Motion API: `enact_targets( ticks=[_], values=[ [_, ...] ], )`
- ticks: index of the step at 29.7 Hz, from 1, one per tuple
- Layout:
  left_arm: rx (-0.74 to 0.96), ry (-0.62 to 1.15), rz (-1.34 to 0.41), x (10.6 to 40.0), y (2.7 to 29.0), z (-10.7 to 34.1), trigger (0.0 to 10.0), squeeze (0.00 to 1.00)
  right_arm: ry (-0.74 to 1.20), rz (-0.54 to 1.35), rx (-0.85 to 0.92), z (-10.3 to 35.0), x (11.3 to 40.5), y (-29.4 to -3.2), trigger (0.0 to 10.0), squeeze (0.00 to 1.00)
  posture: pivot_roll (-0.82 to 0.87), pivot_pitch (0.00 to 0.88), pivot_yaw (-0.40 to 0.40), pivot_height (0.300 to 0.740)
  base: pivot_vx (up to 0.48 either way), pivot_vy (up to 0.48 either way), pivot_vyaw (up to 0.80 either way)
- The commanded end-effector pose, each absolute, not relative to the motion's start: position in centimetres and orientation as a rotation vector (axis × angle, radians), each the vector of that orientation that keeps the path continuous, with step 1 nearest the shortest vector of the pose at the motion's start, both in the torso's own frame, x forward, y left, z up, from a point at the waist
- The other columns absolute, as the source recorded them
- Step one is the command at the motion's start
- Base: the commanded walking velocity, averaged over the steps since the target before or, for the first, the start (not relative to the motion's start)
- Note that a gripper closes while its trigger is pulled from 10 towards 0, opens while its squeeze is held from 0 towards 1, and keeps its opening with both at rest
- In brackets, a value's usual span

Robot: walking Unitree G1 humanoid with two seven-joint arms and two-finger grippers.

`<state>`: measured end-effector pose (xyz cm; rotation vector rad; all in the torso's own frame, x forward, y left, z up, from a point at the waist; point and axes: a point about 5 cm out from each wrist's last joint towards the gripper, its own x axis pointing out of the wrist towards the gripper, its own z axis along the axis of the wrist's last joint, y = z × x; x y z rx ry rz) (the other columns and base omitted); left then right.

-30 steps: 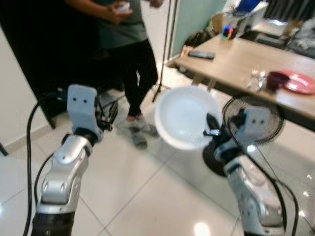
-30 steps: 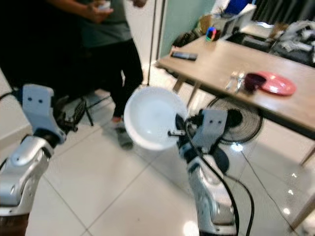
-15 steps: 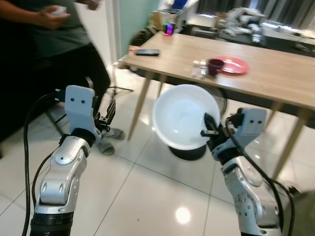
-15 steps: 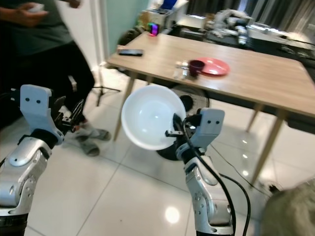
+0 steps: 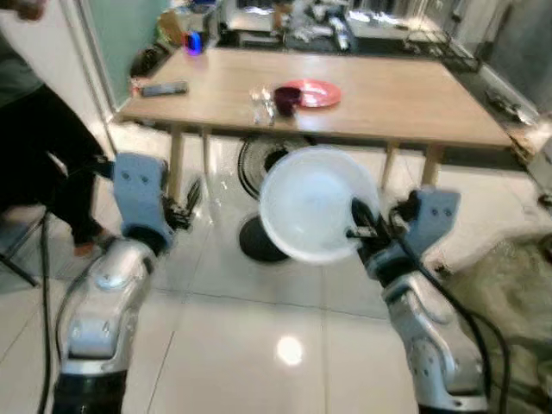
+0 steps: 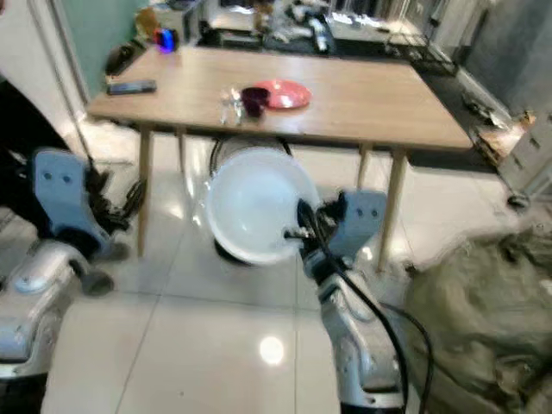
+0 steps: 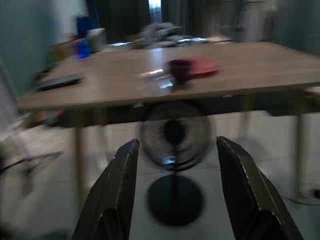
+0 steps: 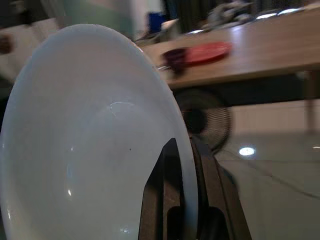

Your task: Setting the table

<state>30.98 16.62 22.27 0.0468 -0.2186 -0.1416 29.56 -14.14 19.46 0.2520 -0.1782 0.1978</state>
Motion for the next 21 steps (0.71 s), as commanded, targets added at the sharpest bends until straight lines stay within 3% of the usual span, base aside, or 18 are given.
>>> enact_targets(
  ticks=[1,21],
  values=[
    [0.047,-0.198,-0.146,30.95,16.59,21.9,10.0,0.0,-0.184,0.189,0.261,19.52,29.54,-14.31,10.0,0.0,-0.04,0.0,0.049,0.74,0.0,0.0,-0.8],
    [0.044,-0.192,-0.139,30.99,16.6,21.9,10.0,0.0,-0.188,0.186,0.258,19.52,29.73,-14.2,10.0,0.0,-0.03,0.0,0.054,0.74,0.0,0.0,-0.8]
  ],
)
